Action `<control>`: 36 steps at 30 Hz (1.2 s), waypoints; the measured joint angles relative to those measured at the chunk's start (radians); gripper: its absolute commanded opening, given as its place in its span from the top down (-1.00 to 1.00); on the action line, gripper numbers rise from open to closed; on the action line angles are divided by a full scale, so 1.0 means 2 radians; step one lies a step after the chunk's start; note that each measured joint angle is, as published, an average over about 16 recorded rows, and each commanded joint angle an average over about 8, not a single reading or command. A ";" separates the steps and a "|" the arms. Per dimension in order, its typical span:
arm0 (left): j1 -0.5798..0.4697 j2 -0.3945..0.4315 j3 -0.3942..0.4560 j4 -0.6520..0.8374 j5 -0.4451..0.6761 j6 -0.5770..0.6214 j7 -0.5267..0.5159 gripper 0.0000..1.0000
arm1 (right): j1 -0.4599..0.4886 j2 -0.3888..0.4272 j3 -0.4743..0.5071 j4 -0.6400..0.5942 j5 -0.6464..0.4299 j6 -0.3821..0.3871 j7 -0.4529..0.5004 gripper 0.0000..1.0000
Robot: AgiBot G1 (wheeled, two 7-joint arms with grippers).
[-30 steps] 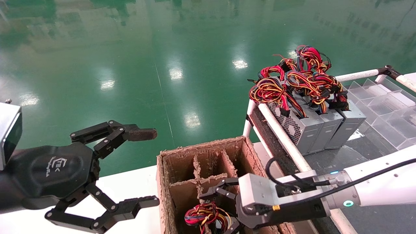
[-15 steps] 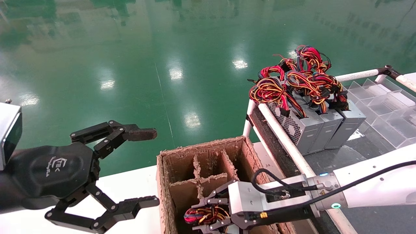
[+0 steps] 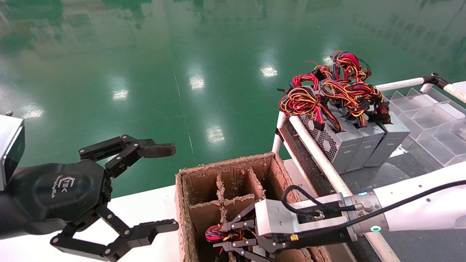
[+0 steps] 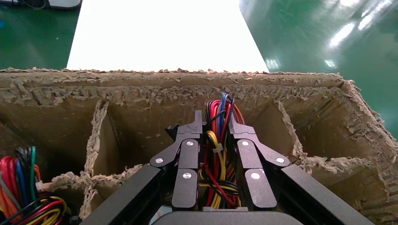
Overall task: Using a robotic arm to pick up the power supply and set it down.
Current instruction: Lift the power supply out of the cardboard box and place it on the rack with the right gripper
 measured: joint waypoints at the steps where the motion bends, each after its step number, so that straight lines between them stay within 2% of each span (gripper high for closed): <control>1: 0.000 0.000 0.000 0.000 0.000 0.000 0.000 -1.00 | -0.001 0.002 0.002 0.002 0.002 0.002 0.000 1.00; 10: 0.000 0.000 0.000 0.000 0.000 0.000 0.000 -1.00 | -0.018 0.033 0.036 0.039 0.036 0.037 0.007 1.00; 23: 0.000 0.000 0.000 0.000 0.000 0.000 0.000 -1.00 | -0.035 0.109 0.113 0.144 0.107 0.102 0.038 1.00; 36: 0.000 0.000 0.000 0.000 0.000 0.000 0.000 -1.00 | -0.018 0.200 0.185 0.186 0.163 0.114 0.054 1.00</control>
